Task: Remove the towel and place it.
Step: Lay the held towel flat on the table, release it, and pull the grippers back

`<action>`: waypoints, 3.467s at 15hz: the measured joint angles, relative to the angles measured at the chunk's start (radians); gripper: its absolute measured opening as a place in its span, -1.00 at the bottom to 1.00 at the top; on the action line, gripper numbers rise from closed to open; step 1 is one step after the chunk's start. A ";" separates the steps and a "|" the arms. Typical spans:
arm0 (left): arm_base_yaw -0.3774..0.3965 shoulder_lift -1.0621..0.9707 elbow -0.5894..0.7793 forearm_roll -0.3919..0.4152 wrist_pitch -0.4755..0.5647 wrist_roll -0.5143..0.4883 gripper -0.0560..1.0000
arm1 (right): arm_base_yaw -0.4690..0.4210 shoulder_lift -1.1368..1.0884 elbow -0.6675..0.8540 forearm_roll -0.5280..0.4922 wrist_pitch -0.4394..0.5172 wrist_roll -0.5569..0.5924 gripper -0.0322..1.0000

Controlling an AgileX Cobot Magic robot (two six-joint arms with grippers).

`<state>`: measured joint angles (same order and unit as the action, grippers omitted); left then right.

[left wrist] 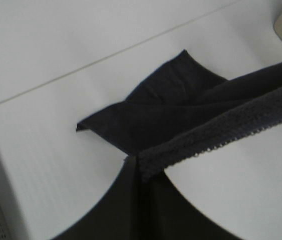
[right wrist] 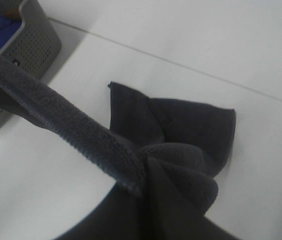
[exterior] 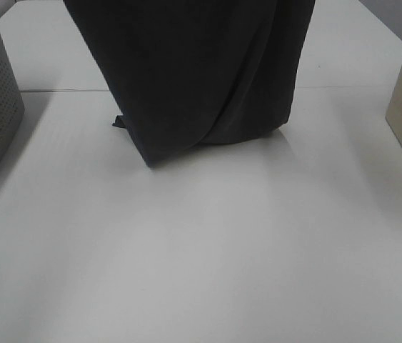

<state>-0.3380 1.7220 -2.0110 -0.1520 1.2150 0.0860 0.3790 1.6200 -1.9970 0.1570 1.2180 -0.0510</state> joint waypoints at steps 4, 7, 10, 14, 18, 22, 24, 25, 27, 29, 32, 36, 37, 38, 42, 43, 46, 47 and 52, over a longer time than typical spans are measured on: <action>-0.013 -0.216 0.322 -0.040 -0.007 0.004 -0.89 | 0.028 -0.172 0.283 0.013 -0.003 -0.005 -0.92; -0.017 -0.348 0.473 -0.088 -0.015 0.006 -0.89 | 0.032 -0.270 0.416 0.032 -0.009 -0.002 -0.92; -0.018 -0.477 0.670 -0.161 -0.035 0.003 -0.89 | 0.036 -0.366 0.558 0.066 -0.021 0.019 -0.92; -0.018 -0.573 0.888 -0.283 -0.042 0.003 -0.89 | 0.039 -0.477 0.754 0.105 -0.023 0.051 -0.92; -0.018 -0.661 1.099 -0.352 -0.045 -0.020 -0.89 | 0.039 -0.586 0.986 0.214 -0.029 0.069 -0.92; -0.018 -0.685 1.198 -0.417 -0.046 -0.020 -0.89 | 0.039 -0.630 1.106 0.238 -0.033 0.083 -0.92; -0.018 -0.685 1.306 -0.451 -0.047 -0.011 -0.89 | 0.039 -0.630 1.206 0.271 -0.040 0.084 -0.92; -0.018 -0.685 1.334 -0.459 -0.049 -0.005 -0.89 | 0.039 -0.630 1.233 0.283 -0.042 0.084 -0.92; -0.018 -0.685 1.391 -0.479 -0.053 0.001 -0.89 | 0.039 -0.613 1.288 0.295 -0.044 0.078 -0.92; -0.018 -0.685 1.419 -0.480 -0.055 0.003 -0.89 | 0.039 -0.585 1.328 0.314 -0.051 0.065 -0.92; -0.018 -0.669 1.430 -0.477 -0.057 0.003 -0.89 | 0.039 -0.472 1.393 0.335 -0.071 0.015 -0.92; -0.017 -0.498 1.431 -0.478 -0.057 0.062 -0.89 | 0.038 -0.352 1.396 0.323 -0.111 -0.034 -0.92; -0.016 -0.445 1.431 -0.484 -0.058 0.086 -0.89 | 0.038 -0.333 1.396 0.316 -0.113 -0.040 -0.92; -0.016 -0.389 1.431 -0.489 -0.059 0.109 -0.89 | 0.038 -0.308 1.396 0.311 -0.115 -0.048 -0.92; -0.016 -0.177 1.428 -0.512 -0.078 0.188 -0.89 | 0.038 -0.211 1.397 0.301 -0.144 -0.086 -0.92; -0.016 -0.131 1.427 -0.526 -0.089 0.215 -0.89 | 0.038 -0.177 1.402 0.294 -0.162 -0.091 -0.92; -0.016 -0.018 1.426 -0.556 -0.143 0.278 -0.89 | 0.038 -0.071 1.403 0.281 -0.197 -0.113 -0.92; -0.016 0.006 1.418 -0.556 -0.152 0.286 -0.89 | 0.038 -0.035 1.403 0.282 -0.209 -0.124 -0.92; -0.016 0.054 1.374 -0.535 -0.175 0.291 -0.89 | 0.036 0.050 1.402 0.293 -0.240 -0.149 -0.92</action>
<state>-0.3540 1.7760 -0.6370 -0.6870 1.0400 0.3770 0.4150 1.6700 -0.5950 0.4500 0.9780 -0.2000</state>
